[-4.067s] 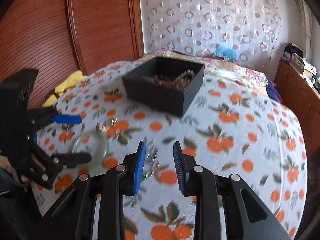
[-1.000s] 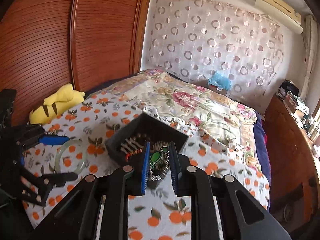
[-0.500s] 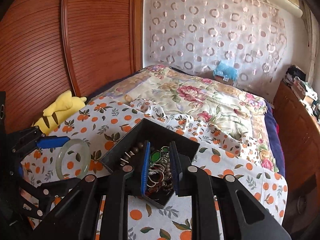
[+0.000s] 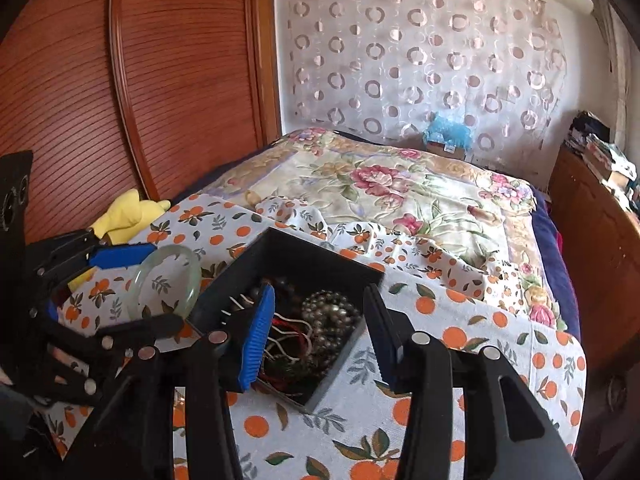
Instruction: Organize jewelry
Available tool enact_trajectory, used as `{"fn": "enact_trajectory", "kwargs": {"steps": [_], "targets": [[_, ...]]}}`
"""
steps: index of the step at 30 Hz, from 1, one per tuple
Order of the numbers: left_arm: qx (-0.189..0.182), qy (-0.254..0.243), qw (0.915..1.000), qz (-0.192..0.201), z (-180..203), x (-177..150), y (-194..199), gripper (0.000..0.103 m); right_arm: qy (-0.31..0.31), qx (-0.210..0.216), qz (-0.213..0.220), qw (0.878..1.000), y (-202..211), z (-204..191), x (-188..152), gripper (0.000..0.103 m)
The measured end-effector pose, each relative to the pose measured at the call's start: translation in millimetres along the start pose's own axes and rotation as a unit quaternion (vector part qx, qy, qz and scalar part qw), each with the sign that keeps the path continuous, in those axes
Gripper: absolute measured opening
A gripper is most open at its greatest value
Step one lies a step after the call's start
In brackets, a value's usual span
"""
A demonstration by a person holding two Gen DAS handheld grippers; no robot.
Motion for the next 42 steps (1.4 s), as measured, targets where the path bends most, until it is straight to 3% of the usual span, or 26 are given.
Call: {"fn": "enact_trajectory", "kwargs": {"steps": [15, 22, 24, 26, 32, 42], "targets": [[-0.008, -0.007, 0.9992, -0.037, -1.3, 11.3, -70.9, 0.069, -0.064, -0.001, 0.021, 0.998, 17.3, 43.6, -43.3, 0.049], [-0.019, -0.017, 0.9985, -0.048, 4.4, 13.9, -81.6, 0.069, -0.067, -0.001, 0.012, 0.998, 20.7, 49.3, -53.7, 0.049], [-0.023, -0.015, 0.9987, -0.042, 5.8, 15.6, -75.8, 0.071, -0.067, 0.001, 0.012, 0.998, 23.0, 48.2, -54.3, 0.049], [-0.031, -0.01, 0.9988, -0.036, 6.9, 16.8, -70.4, 0.079, -0.064, 0.006, 0.012, 0.998, 25.6, 45.3, -54.1, 0.049], [-0.021, -0.004, 0.9995, -0.021, -1.0, 11.3, -35.1, 0.079, -0.044, 0.02, 0.014, 0.999, 37.0, 23.1, -51.2, 0.049], [0.019, 0.003, 0.9978, -0.064, -37.2, -40.2, 10.4, 0.079, 0.019, 0.101, -0.026, 0.994, 30.3, -49.5, -65.6, 0.048]]}}
Point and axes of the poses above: each gripper's, at about its wrist camera, not at the fingertips, and y roughly against the way its jaws point, z to its right, x to its top, the point moved 1 cm from there along -y, roughly the way its jaws point, and after that the axes turned 14 degrees about z, right-handed, at the moved point
